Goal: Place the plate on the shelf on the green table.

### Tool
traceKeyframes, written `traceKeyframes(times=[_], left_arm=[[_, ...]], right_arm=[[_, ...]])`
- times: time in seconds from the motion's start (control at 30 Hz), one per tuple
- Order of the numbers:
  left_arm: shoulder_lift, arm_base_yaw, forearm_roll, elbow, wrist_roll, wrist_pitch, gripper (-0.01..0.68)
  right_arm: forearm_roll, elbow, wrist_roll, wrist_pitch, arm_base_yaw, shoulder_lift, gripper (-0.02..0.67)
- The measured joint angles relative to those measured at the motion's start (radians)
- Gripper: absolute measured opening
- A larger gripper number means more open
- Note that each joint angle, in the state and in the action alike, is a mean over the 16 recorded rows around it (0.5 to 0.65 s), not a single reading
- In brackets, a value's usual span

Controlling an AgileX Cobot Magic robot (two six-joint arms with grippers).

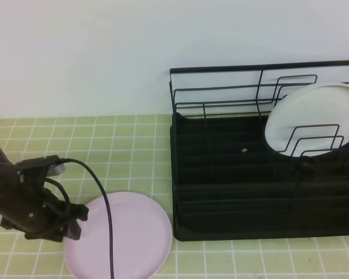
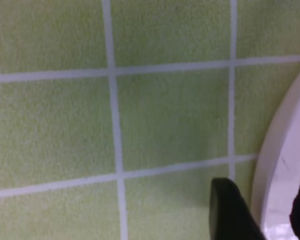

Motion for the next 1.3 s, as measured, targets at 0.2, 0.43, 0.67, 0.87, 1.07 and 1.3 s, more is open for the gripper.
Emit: traceKeyframes(times=[0.2, 0.43, 0.67, 0.87, 1.07, 1.3], left_arm=[[0.028, 0.000, -0.032, 0.000, 0.036, -0.006, 0.238], [0.042, 0.000, -0.024, -0.002, 0.047, -0.007, 0.134], [0.018, 0.000, 0.018, -0.004, 0.021, -0.012, 0.029], [-0.053, 0.000, 0.036, -0.018, 0.005, -0.026, 0.005], [-0.152, 0.000, 0.051, -0.050, 0.005, -0.031, 0.000], [-0.203, 0.000, 0.076, -0.088, 0.000, 0.016, 0.003]], right_arm=[[0.001, 0.000, -0.001, 0.003, 0.000, 0.000, -0.002], [0.001, 0.000, -0.001, 0.006, 0.000, 0.000, -0.002], [0.002, 0.000, -0.001, 0.009, 0.000, 0.000, -0.002], [0.002, 0.000, -0.004, 0.010, 0.000, 0.000, -0.002], [0.003, 0.000, -0.014, 0.012, 0.000, 0.000, -0.002], [0.003, 0.000, -0.025, 0.022, 0.000, 0.000, -0.002]])
